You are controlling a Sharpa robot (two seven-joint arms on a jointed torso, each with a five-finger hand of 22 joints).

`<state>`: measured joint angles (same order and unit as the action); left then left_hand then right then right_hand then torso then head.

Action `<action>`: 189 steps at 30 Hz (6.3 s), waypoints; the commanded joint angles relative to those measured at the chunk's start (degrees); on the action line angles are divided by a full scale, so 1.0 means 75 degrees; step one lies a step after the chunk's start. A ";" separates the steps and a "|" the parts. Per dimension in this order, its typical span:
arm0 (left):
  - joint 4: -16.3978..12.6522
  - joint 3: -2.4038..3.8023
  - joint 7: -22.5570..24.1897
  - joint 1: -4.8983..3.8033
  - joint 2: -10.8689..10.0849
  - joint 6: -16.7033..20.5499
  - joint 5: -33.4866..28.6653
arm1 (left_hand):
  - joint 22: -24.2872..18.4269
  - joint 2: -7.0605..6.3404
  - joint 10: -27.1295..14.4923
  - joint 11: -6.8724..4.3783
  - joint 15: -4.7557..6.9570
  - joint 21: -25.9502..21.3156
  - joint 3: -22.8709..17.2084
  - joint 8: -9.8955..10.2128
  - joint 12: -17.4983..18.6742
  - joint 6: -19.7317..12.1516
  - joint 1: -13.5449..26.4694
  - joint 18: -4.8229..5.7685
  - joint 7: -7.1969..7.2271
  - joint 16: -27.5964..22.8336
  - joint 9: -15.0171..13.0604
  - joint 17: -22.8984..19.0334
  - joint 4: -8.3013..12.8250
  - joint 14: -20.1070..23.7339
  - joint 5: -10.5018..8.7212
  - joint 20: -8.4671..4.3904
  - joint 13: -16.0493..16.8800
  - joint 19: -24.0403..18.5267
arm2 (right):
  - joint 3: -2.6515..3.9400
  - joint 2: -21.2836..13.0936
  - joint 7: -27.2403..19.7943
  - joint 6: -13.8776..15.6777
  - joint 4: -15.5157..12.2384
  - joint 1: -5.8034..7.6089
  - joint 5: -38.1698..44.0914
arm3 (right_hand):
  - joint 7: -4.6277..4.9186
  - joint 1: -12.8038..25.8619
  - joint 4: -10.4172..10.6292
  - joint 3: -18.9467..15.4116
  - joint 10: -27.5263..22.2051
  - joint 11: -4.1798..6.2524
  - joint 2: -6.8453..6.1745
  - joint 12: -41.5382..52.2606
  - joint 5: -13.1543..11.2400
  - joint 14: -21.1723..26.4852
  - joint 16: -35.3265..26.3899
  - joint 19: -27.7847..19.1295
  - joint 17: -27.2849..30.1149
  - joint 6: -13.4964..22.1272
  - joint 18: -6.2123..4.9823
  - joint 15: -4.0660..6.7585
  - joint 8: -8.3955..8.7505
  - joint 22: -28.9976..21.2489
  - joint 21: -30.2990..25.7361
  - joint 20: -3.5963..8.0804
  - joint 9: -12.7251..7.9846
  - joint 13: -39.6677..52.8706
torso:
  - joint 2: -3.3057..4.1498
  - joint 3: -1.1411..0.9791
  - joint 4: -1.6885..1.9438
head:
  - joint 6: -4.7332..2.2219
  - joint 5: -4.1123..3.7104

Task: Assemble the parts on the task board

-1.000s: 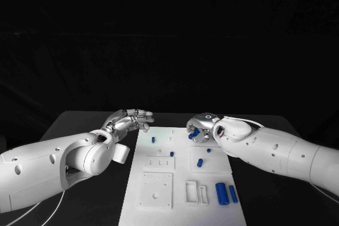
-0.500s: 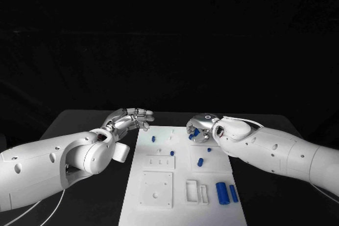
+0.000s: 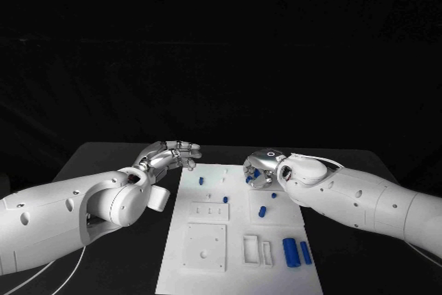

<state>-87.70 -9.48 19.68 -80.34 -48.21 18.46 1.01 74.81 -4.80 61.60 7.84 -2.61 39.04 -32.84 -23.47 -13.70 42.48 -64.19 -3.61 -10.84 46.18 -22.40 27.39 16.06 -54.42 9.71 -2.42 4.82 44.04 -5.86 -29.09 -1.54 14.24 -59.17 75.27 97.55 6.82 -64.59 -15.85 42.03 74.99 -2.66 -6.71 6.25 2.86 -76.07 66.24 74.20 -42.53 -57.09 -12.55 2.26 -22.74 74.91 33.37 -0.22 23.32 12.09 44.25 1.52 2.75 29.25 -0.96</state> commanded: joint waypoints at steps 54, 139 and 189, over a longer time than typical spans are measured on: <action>0.0006 0.0009 0.0007 -0.0182 0.0141 -0.0124 0.0019 | -0.0022 0.0002 -0.0006 0.0032 -0.0004 0.0047 -0.0022 0.0037 0.0065 0.0034 0.0055 -0.0064 -0.0020 0.0046 0.0013 -0.0016 0.0032 -0.0041 -0.0023 -0.0057 -0.0023 0.0028 | 0.0180 0.1053 0.1005 0.1604 0.0469 -0.0099 0.0262 | -0.0064 0.0081 0.0068 0.0619 0.0174 0.0069 -0.0132 0.0014 -0.0009 0.0169 0.0086 0.0002 0.0097 -0.0162 -0.0327 0.0272 -0.0099 0.0145 0.0158 0.0009 0.0260 0.0451 | 0.0102 0.0047 0.0022 | -0.0101 0.0039; 0.0163 0.0004 0.0018 -0.0322 -0.0039 -0.0176 0.0042 | -0.0044 -0.0037 0.0001 0.0032 0.0015 0.0090 -0.0035 0.0040 0.0078 0.0037 0.0042 -0.0050 -0.0024 0.0104 0.0020 -0.0038 0.0031 -0.0077 -0.0036 -0.0086 -0.0046 0.0050 | 0.0917 -0.1499 0.0302 0.1316 -0.1884 0.0142 -0.2568 | 0.0417 0.0227 -0.0085 -0.0668 -0.0557 -0.0192 -0.0819 0.0137 0.0909 0.0295 0.0289 -0.0217 0.0362 0.0917 -0.0327 0.0014 0.0569 0.0162 0.0172 0.0015 -0.0015 0.0191 | 0.0052 -0.0021 -0.0229 | -0.0202 0.0202; 0.0340 -0.0022 0.0018 -0.0308 -0.0030 -0.0285 0.0122 | -0.0053 -0.0039 -0.0003 0.0032 0.0018 0.0102 -0.0040 0.0045 0.0086 0.0030 0.0036 -0.0046 -0.0026 0.0107 0.0024 -0.0053 0.0033 -0.0073 -0.0043 -0.0094 -0.0054 0.0054 | 0.0913 -0.1390 -0.0699 -0.0171 0.0153 -0.0396 -0.3017 | 0.0110 -0.0055 -0.0117 -0.2435 -0.1804 0.0203 -0.0353 0.7760 0.1250 0.0481 0.1136 -0.0388 -0.0919 0.1269 -0.0327 0.0388 0.0899 0.0174 0.1459 0.0254 -0.0120 0.7251 | 0.0000 -0.0133 -0.0372 | -0.0049 0.0164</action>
<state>-85.04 -9.69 19.30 -82.59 -48.46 17.15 1.50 74.48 -4.79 61.59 7.83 -2.41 39.48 -32.99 -23.47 -13.29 42.48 -64.20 -3.29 -10.84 46.80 -22.31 27.08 16.21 -54.62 9.71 -2.73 4.47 44.55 0.97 -39.60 -5.58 12.13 -57.81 72.30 75.81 7.77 -65.02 -16.70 23.85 61.83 -1.23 -9.66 64.14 12.20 -72.64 74.75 71.81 -49.37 -47.12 -13.29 4.98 -15.95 74.94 43.94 1.73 22.33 66.56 44.25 0.47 -0.10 28.76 0.21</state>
